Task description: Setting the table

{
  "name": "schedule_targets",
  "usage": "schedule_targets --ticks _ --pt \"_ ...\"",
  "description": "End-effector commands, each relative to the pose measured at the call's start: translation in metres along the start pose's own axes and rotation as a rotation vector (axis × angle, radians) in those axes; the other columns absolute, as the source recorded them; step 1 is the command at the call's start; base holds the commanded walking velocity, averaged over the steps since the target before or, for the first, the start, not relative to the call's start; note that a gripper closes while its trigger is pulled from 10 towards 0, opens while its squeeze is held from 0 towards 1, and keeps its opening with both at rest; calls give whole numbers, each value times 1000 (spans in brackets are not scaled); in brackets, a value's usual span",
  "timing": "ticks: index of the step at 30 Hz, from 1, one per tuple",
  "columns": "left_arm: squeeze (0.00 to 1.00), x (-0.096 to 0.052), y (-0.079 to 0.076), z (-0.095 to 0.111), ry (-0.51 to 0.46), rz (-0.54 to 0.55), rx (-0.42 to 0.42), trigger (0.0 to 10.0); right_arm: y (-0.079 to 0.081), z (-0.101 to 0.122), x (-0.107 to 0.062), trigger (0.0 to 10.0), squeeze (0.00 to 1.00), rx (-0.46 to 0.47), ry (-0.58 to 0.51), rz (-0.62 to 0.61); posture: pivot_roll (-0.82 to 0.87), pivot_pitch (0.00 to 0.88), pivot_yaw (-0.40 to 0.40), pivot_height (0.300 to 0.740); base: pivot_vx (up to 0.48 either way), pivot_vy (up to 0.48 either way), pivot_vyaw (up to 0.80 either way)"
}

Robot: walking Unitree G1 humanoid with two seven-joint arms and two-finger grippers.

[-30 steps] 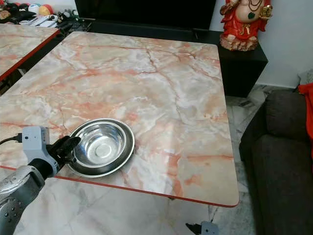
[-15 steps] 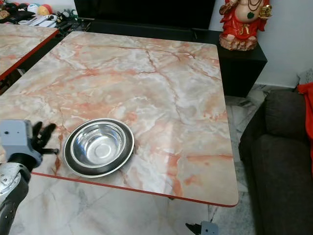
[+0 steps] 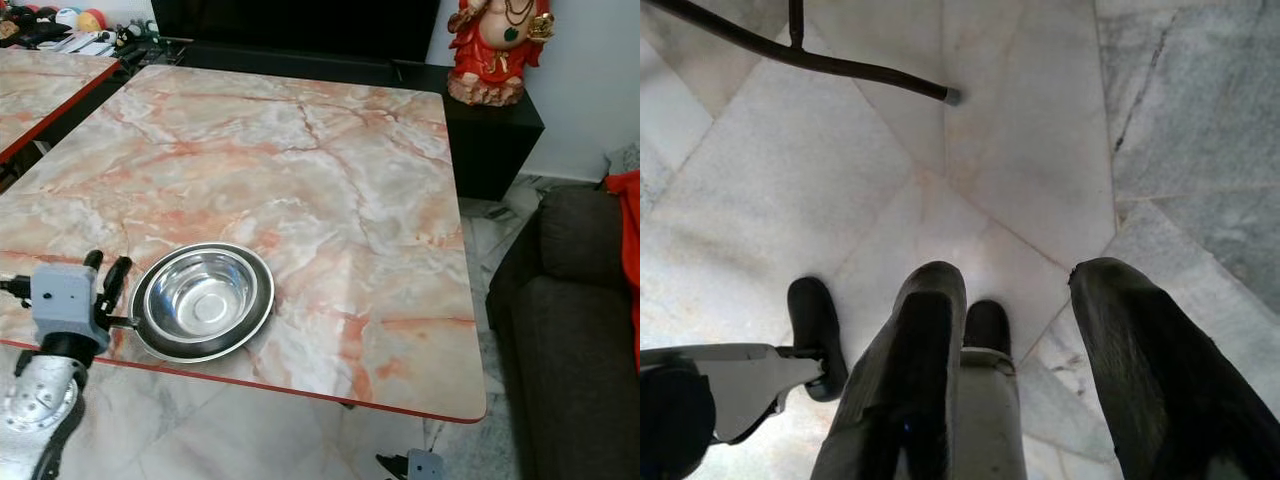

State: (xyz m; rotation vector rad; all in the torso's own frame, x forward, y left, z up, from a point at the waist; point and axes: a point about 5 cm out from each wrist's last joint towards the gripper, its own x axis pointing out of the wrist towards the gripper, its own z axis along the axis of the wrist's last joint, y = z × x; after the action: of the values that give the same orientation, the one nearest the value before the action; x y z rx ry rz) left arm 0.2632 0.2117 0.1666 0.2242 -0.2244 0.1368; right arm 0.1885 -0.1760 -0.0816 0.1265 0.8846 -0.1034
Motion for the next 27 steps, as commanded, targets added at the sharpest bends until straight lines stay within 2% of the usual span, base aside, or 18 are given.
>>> schedule_targets --ticks 1,4,11,14,18,23,27 --pt "0 -2 -3 -4 4 3 4 10000 -12 -8 -3 10000 0 -27 22 -27 106 84 -45 740 0 0 0" --pt "0 0 -11 -7 1 -22 -5 10000 -24 -10 -5 10000 0 -35 24 -58 94 53 -41 740 0 0 0" --pt "0 8 -13 -11 -13 -36 -13 10000 -26 -13 -6 10000 0 -75 37 -66 84 0 -18 740 0 0 0" --pt "0 11 -14 -14 -12 -37 -11 10000 -28 -9 -6 10000 0 -71 23 -77 67 0 -10 740 0 0 0" --pt "0 15 -18 -16 -18 -46 -21 10000 -33 -7 -6 10000 0 -126 15 -79 56 0 -10 740 0 0 0" --pt "0 16 -18 -19 -20 -41 -24 10000 -41 -13 -9 10000 0 -119 22 -97 53 0 -23 740 0 0 0" --pt "0 13 -19 -22 -20 -37 -31 10000 -46 -19 -12 10000 0 -170 33 -100 54 0 -33 740 0 0 0"
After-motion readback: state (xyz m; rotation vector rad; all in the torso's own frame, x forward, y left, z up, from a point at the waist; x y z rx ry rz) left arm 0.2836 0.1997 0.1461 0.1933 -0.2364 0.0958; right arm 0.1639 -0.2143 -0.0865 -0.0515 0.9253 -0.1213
